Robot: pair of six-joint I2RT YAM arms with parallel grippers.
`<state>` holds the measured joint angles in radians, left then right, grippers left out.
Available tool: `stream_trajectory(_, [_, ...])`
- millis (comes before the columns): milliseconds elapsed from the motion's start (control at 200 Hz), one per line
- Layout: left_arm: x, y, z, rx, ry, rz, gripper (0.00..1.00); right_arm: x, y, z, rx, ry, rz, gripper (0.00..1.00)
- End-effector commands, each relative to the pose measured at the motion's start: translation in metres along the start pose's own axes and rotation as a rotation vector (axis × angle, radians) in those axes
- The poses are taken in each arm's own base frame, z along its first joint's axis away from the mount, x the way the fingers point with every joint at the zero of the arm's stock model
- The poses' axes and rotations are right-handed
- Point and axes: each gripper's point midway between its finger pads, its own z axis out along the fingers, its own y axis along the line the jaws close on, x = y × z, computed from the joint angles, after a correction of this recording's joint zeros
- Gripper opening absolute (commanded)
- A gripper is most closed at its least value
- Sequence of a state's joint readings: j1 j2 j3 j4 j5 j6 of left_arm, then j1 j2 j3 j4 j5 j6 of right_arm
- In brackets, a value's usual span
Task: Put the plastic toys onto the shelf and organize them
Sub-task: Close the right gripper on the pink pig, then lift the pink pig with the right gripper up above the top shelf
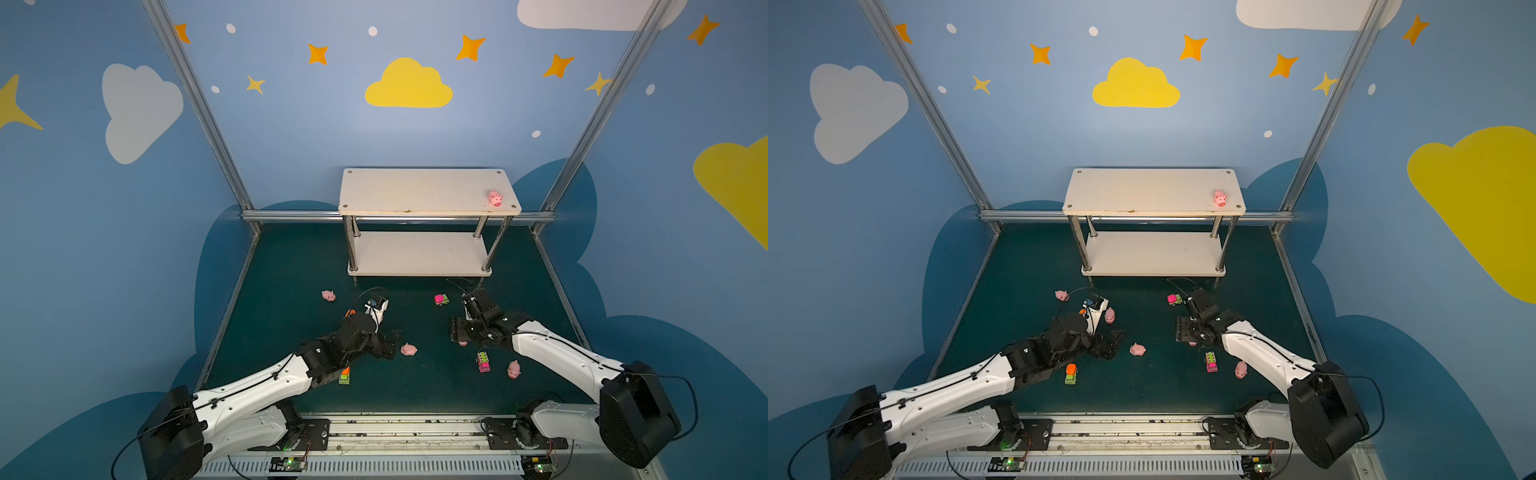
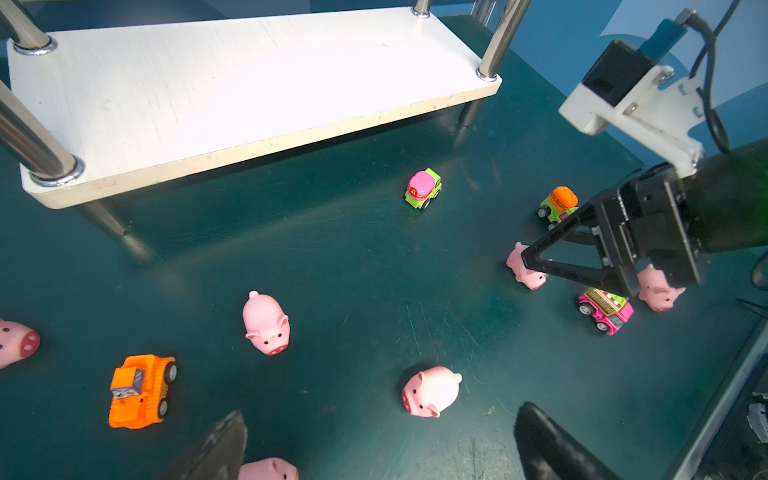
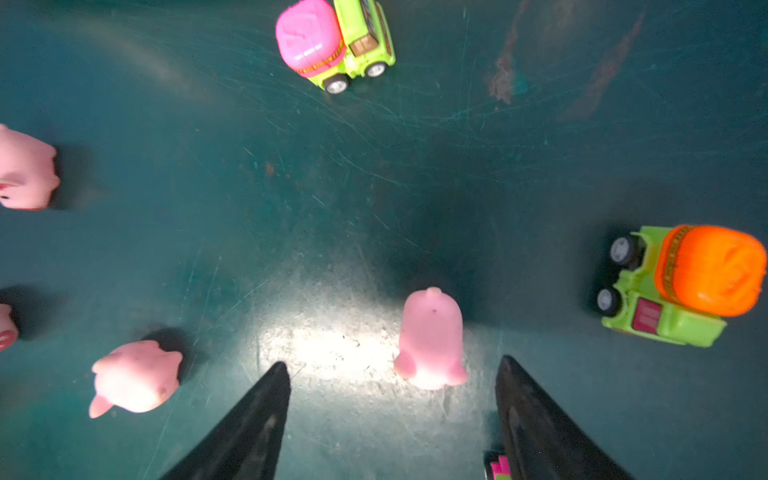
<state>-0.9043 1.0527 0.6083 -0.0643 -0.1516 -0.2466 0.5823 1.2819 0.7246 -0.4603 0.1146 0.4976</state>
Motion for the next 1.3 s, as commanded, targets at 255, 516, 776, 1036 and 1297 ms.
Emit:
stream_trajectory(255, [0.005,0.005,-0.007,-0.012,-0.001,0.011,1.00,0.016,-0.011,0.020,0.009,-0.036,0.074,0.65])
stream_trajectory(516, [0.008,0.007,-0.008,-0.014,-0.004,0.005,1.00,0.021,-0.017,0.029,0.032,-0.032,0.086,0.58])
stream_trajectory(776, [0.009,0.008,-0.009,-0.017,-0.003,0.005,1.00,0.024,-0.020,0.038,0.057,-0.031,0.100,0.44])
stream_trajectory(1036, [0.010,0.009,-0.009,-0.020,-0.004,0.005,1.00,0.027,-0.024,0.042,0.084,-0.022,0.096,0.37])
stream_trajectory(1297, [0.008,0.009,-0.010,-0.020,-0.007,0.013,1.00,0.026,-0.026,0.044,0.110,-0.009,0.089,0.28])
